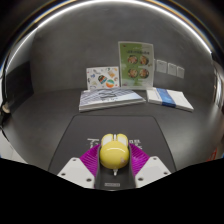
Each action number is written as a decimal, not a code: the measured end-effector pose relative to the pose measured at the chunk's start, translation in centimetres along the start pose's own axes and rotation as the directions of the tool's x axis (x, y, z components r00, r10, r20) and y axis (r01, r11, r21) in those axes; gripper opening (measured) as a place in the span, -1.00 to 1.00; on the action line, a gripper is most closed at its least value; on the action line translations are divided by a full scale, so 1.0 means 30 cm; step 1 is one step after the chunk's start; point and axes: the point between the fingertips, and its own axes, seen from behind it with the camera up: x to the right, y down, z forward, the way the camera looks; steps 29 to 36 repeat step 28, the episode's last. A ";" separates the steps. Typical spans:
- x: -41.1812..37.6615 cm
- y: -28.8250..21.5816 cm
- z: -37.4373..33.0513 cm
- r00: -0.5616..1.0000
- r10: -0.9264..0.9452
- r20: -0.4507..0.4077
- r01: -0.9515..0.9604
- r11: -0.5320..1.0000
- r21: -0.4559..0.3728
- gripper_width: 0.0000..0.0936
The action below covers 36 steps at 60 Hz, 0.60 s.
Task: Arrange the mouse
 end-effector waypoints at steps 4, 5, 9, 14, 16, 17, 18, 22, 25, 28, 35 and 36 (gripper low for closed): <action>0.005 -0.007 0.005 1.000 -0.023 -0.012 0.024 1.000 0.006 0.16; 0.007 -0.010 0.006 1.000 -0.025 -0.014 0.025 1.000 0.003 0.09; 0.020 -0.004 -0.003 0.999 -0.023 -0.022 0.022 0.999 -0.024 0.46; 0.032 0.002 -0.038 1.000 -0.017 0.001 0.017 0.998 -0.056 0.84; 0.032 0.001 -0.059 1.000 -0.012 0.015 0.013 0.998 -0.058 0.79; 0.032 -0.001 -0.073 1.000 -0.007 0.022 0.009 0.998 -0.058 0.79; 0.034 0.000 -0.092 1.000 -0.001 0.030 0.002 0.998 -0.061 0.80; 0.052 0.011 -0.144 0.998 0.017 0.054 -0.013 0.997 -0.078 0.82; 0.073 0.029 -0.184 0.998 0.032 0.063 -0.026 0.995 -0.096 0.82; 0.108 0.046 -0.190 0.998 0.037 0.054 -0.032 0.994 -0.106 0.83; 0.108 0.046 -0.190 0.998 0.037 0.054 -0.032 0.994 -0.106 0.83; 0.108 0.046 -0.190 0.998 0.037 0.054 -0.032 0.994 -0.106 0.83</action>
